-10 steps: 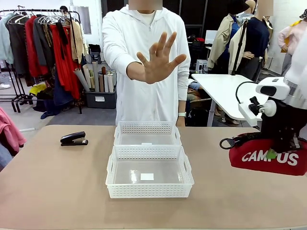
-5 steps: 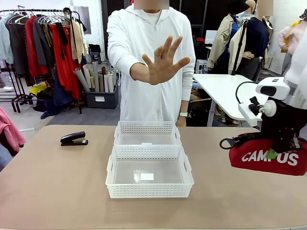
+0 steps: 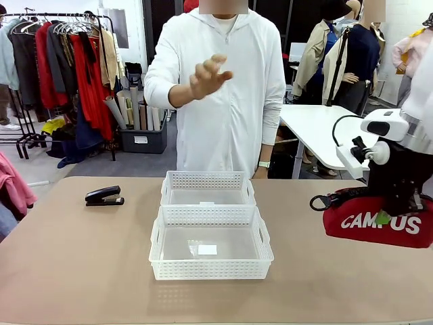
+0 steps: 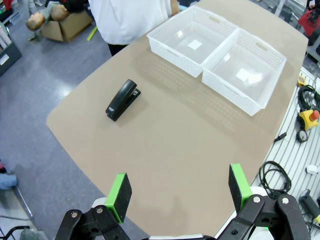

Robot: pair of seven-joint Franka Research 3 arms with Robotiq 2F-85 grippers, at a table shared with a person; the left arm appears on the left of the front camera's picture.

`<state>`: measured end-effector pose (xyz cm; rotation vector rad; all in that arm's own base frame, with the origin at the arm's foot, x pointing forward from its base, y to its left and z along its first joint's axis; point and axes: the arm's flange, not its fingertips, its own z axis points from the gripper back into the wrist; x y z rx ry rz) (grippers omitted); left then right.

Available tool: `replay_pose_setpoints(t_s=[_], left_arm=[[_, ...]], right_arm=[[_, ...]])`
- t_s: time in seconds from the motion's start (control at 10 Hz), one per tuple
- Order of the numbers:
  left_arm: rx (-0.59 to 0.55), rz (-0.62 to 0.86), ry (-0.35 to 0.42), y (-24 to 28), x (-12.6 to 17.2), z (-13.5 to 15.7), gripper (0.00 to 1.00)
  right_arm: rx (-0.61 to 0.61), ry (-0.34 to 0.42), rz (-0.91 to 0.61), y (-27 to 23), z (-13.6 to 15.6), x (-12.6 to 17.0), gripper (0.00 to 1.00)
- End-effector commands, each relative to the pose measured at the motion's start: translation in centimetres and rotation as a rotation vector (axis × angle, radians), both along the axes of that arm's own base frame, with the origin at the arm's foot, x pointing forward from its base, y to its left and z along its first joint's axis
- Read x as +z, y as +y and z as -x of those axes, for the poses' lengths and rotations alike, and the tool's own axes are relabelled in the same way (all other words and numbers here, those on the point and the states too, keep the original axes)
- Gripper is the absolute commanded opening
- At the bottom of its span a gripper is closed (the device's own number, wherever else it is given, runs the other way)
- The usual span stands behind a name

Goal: Distribute items into two baskets.
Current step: Place the picked Pencil pouch into the Organizing basket as instructed by the person.

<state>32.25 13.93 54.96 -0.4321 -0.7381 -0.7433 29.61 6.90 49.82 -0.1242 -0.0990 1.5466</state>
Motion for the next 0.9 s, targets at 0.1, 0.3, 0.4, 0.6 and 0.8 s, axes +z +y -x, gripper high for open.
replay_pose_setpoints(t_s=[0.1,0.3,0.4,0.6,0.8], left_arm=[[-0.010,0.009,-0.011,0.04,0.05,0.08,1.00],[-0.010,0.009,-0.011,0.04,0.05,0.08,1.00],[-0.010,0.009,-0.011,0.04,0.05,0.08,1.00],[-0.010,0.009,-0.011,0.04,0.05,0.08,1.00],[-0.010,0.009,-0.011,0.04,0.05,0.08,1.00]], right_arm=[[-0.004,-0.009,-0.008,0.19,-0.21,-0.01,0.00],[-0.004,-0.009,-0.008,0.19,-0.21,-0.01,0.00],[-0.004,-0.009,-0.008,0.19,-0.21,-0.01,0.00],[-0.004,-0.009,-0.008,0.19,-0.21,-0.01,0.00],[-0.004,-0.009,-0.008,0.19,-0.21,-0.01,0.00]])
